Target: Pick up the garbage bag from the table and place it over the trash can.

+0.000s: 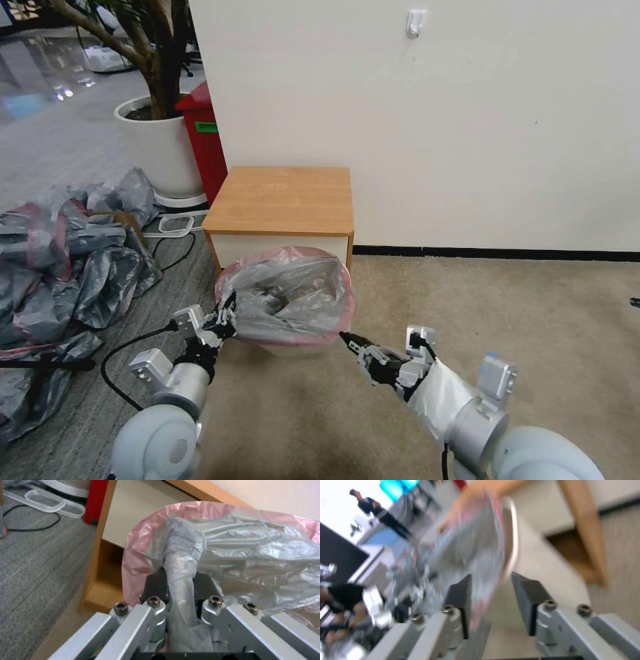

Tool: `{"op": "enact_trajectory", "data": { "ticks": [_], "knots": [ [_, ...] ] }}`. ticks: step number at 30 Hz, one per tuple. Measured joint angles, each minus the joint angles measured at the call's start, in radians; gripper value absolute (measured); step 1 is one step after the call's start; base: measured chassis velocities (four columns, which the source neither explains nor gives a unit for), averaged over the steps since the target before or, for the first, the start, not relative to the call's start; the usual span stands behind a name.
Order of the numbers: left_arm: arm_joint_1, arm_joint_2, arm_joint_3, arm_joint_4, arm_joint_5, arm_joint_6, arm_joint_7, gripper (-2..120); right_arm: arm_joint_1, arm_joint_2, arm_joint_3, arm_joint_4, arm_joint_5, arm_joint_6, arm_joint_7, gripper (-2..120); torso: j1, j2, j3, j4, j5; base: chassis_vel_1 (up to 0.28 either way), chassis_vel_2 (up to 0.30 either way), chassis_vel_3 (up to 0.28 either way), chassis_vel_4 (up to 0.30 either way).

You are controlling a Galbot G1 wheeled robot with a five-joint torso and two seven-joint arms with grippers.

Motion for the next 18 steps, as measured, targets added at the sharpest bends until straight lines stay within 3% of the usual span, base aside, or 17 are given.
{"op": "enact_trajectory", "data": {
  "ticks": [2,7,9,12,18],
  "knots": [
    [0.001,0.001,0.001,0.0,0.0,0.0,-0.001,9,0.008,0.012,0.001,0.0,-0.031,0.024,-0.017,41,0.0,0.0,0.0,0.0,-0.0001,0.0,0.0,0.0,0.0],
    [0.024,0.003,0.006,-0.011,0.004,0.0,-0.002,9,0.088,0.158,-0.028,-0.113,-0.227,0.172,-0.102,64,0.0,0.0,0.0,0.0002,-0.0001,0.0,0.0,0.0,0.0],
    [0.026,0.001,0.006,-0.012,0.005,0.0,-0.002,9,0.094,0.189,-0.04,-0.139,-0.267,0.192,-0.11,67,0.0,0.0,0.0,0.0001,0.0001,0.0,0.0,0.0,0.0],
    [0.031,-0.003,0.008,-0.015,0.008,0.001,-0.003,9,0.1,0.267,-0.066,-0.206,-0.406,0.247,-0.148,82,0.0,0.0,0.0,0.0002,0.0,0.0,0.0,0.0,0.0],
    [0.032,-0.008,0.012,-0.018,0.014,0.002,-0.003,9,0.099,0.337,-0.091,-0.246,-0.483,0.267,-0.155,98,0.0,0.0,0.0,0.0001,-0.0002,0.0,0.0,0.0,0.0]
  ]
}}
